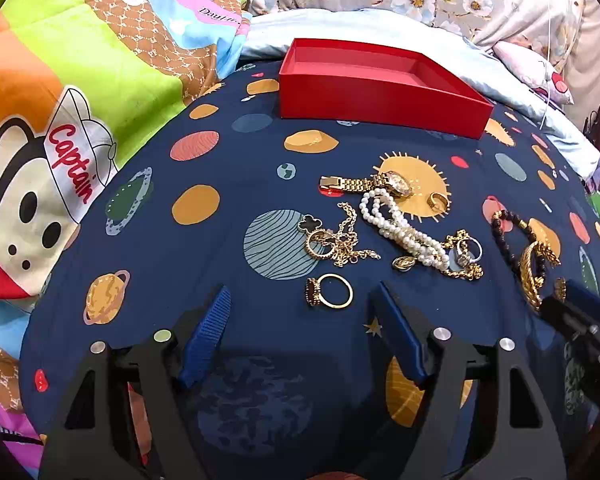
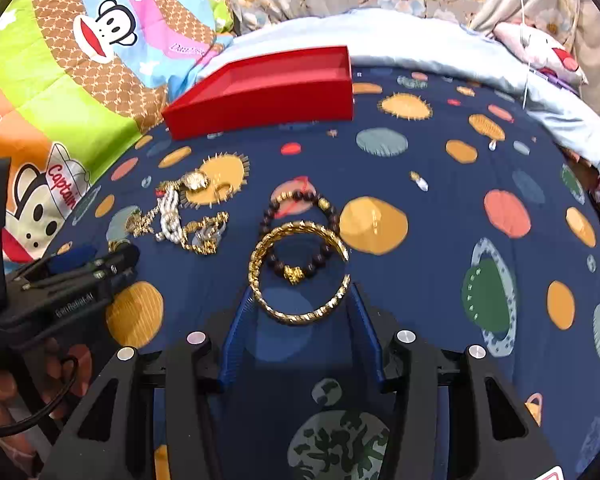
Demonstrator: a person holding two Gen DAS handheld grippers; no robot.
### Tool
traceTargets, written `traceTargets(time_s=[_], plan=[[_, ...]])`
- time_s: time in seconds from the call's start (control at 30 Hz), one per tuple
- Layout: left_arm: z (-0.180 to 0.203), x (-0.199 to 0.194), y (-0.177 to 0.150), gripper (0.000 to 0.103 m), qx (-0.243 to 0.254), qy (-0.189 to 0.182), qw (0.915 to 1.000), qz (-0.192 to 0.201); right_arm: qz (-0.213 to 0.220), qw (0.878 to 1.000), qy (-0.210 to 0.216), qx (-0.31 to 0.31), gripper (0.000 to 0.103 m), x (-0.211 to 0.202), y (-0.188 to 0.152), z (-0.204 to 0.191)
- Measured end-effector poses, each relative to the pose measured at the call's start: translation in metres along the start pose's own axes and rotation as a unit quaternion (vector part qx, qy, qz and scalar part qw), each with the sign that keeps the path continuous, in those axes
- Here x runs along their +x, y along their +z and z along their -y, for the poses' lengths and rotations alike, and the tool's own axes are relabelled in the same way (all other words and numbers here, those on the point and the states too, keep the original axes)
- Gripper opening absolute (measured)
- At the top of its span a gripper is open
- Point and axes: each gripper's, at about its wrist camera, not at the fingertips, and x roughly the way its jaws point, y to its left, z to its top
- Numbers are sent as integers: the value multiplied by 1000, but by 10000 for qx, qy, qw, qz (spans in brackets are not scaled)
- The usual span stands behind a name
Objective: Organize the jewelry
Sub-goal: 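Grasp the twisted gold bangle with the right tool while the left tool grasps a gold ring, then carry bangle and ring into the red tray and open both tools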
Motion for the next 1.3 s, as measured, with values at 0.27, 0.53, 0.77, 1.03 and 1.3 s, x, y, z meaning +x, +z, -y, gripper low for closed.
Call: traceTargets(time_s=[0.27,0.53,0.77,1.03,1.3], plan=[[0,0,1,56,21,-11,10000,60,-35,9999,-132,4,72,7,4,-1],[-6,-3,1,31,-97,-235,9996,150,-38,9995,-280,-104,62,15,11,-6],[-7,-5,-1,16,-121,-339,9992,175,6,9997,-227,-75,54,13,12,-4],[-11,-12,-5,9,-193,-458,9986,188,52,9999,-129,51,54,8,11,1],[-11,-31,-2,8,-196,-550,9978,309,259,9996,-63,106,54,-8,15,3]])
